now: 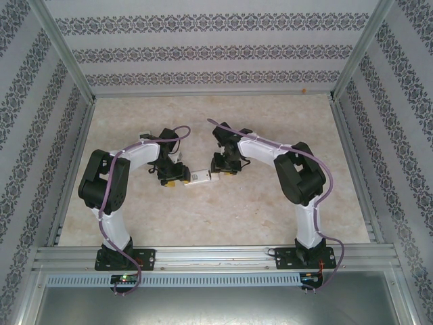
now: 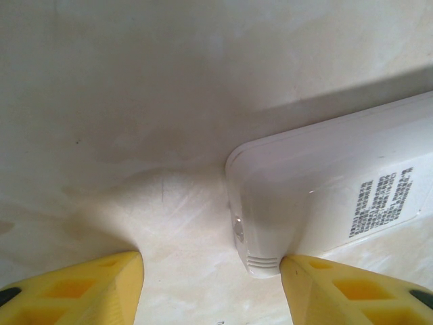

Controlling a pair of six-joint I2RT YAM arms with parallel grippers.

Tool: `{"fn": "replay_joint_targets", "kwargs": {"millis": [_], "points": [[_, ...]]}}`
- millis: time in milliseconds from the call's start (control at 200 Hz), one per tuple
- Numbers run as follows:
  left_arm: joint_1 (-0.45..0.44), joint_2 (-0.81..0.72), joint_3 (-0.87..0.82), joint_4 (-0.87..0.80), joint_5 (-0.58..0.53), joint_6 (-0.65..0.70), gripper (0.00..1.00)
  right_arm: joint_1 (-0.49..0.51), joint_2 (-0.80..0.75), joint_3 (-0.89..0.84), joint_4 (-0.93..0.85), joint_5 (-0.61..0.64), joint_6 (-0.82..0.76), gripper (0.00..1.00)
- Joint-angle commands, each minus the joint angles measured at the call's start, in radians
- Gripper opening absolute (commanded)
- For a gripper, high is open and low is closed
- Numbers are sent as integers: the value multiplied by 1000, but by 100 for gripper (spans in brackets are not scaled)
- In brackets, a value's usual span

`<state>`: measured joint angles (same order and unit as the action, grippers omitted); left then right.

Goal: Load the batteries into the remote control

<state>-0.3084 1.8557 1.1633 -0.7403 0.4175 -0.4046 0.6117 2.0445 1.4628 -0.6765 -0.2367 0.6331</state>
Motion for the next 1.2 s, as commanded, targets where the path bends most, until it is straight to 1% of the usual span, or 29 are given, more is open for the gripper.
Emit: {"fn": "replay_joint_targets", "kwargs": {"millis": [0, 375, 510, 545, 575, 719, 814, 874, 914, 964, 1034, 1099, 1134, 1194], "points": [[-34, 96, -3, 196, -10, -3, 59, 21, 33, 31, -24, -12, 6, 45], [-33, 98, -5, 199, -8, 0, 59, 37, 90, -20, -67, 31, 23, 45], [-33, 97, -7, 202, -2, -2, 59, 50, 102, 4, -65, 6, 34, 44], [-33, 97, -7, 202, -1, -2, 59, 56, 101, 9, -57, -18, 35, 43], [-33, 98, -8, 202, -1, -2, 59, 62, 98, 11, -48, -47, 37, 39], [-33, 107, -3, 208, 12, -4, 59, 105, 88, 35, -15, -192, 4, 35], [-34, 121, 21, 198, 16, -2, 59, 128, 93, 37, 56, -331, 3, 35], [-33, 128, 33, 202, 18, -3, 59, 142, 99, 50, 58, -363, -8, 35], [-34, 132, 44, 198, 17, -2, 59, 146, 96, 56, 41, -345, -16, 36], [-33, 137, 59, 189, 15, -5, 60, 141, 75, 47, 22, -294, -14, 37], [-34, 125, 64, 191, 10, -19, 60, 114, 15, 14, -15, -156, -7, 40], [-32, 95, 56, 202, -4, -36, 60, 81, -73, -38, -14, -40, -11, 45], [-29, 75, 51, 210, -11, -45, 61, 64, -119, -61, -6, -4, -26, 48], [-25, 43, 45, 212, -24, -54, 64, 41, -174, -73, -2, 29, -85, 56]]}}
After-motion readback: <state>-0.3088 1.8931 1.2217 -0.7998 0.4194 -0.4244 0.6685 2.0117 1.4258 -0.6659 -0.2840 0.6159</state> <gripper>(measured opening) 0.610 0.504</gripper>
